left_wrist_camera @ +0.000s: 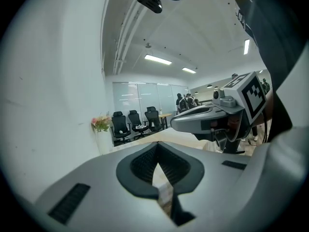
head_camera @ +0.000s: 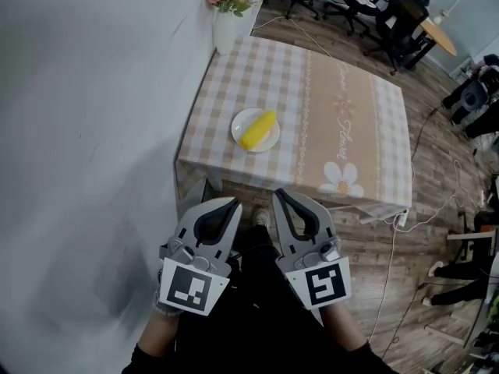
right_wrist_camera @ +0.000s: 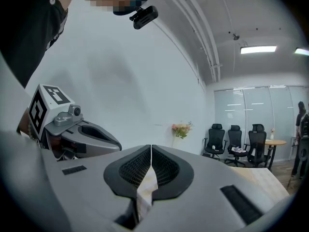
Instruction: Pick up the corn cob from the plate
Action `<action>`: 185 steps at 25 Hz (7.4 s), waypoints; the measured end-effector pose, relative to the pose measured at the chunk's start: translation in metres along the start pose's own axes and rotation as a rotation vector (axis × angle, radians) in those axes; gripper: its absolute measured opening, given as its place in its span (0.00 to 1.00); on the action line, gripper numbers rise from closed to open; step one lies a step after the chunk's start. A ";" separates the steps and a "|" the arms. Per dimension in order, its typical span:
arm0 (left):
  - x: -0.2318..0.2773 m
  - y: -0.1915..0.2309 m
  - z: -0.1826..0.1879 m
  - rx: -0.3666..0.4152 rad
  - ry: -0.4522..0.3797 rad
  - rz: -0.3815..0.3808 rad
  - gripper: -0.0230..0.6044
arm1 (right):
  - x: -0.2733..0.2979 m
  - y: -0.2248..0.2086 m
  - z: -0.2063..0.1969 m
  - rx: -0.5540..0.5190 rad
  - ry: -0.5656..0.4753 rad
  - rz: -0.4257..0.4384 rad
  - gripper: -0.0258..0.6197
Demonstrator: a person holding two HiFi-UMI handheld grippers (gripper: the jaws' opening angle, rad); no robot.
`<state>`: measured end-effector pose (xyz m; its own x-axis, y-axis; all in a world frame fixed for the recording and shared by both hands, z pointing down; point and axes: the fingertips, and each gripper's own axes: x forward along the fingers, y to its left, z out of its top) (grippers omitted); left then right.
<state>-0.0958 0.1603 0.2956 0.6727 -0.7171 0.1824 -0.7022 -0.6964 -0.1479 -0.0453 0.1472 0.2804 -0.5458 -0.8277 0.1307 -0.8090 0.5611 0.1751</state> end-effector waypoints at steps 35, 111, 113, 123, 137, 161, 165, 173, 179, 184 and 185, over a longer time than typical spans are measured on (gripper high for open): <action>0.186 0.063 -0.020 -0.076 0.257 0.225 0.06 | 0.106 -0.179 -0.067 0.065 0.096 0.233 0.11; 0.301 0.063 -0.230 -0.119 0.851 -0.193 0.42 | 0.114 -0.216 -0.113 0.175 0.273 -0.110 0.11; 0.301 0.062 -0.233 -0.117 0.858 -0.196 0.42 | 0.113 -0.216 -0.115 0.181 0.278 -0.116 0.11; 0.306 0.062 -0.243 -0.148 0.887 -0.164 0.44 | 0.112 -0.220 -0.117 0.184 0.279 -0.133 0.11; 0.307 0.062 -0.248 -0.172 0.834 -0.165 0.44 | 0.112 -0.214 -0.121 0.194 0.290 -0.129 0.11; 0.305 0.067 -0.244 -0.242 0.808 -0.150 0.44 | 0.105 -0.208 -0.121 0.190 0.301 -0.132 0.11; 0.303 0.070 -0.240 -0.277 0.791 -0.154 0.44 | 0.105 -0.206 -0.121 0.184 0.310 -0.127 0.11; 0.300 0.076 -0.230 -0.289 0.756 -0.144 0.44 | 0.107 -0.203 -0.113 0.161 0.290 -0.116 0.11; 0.297 0.082 -0.209 -0.305 0.720 -0.149 0.44 | 0.110 -0.203 -0.105 0.143 0.275 -0.115 0.11; 0.291 0.091 -0.195 -0.322 0.673 -0.131 0.44 | 0.114 -0.203 -0.097 0.123 0.253 -0.104 0.11; 0.290 0.093 -0.192 -0.319 0.665 -0.126 0.44 | 0.115 -0.202 -0.095 0.120 0.250 -0.099 0.11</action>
<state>-0.0110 -0.1073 0.5215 0.5406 -0.3935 0.7436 -0.7310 -0.6572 0.1836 0.0760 -0.0604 0.3529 -0.4043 -0.8419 0.3576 -0.8839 0.4601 0.0840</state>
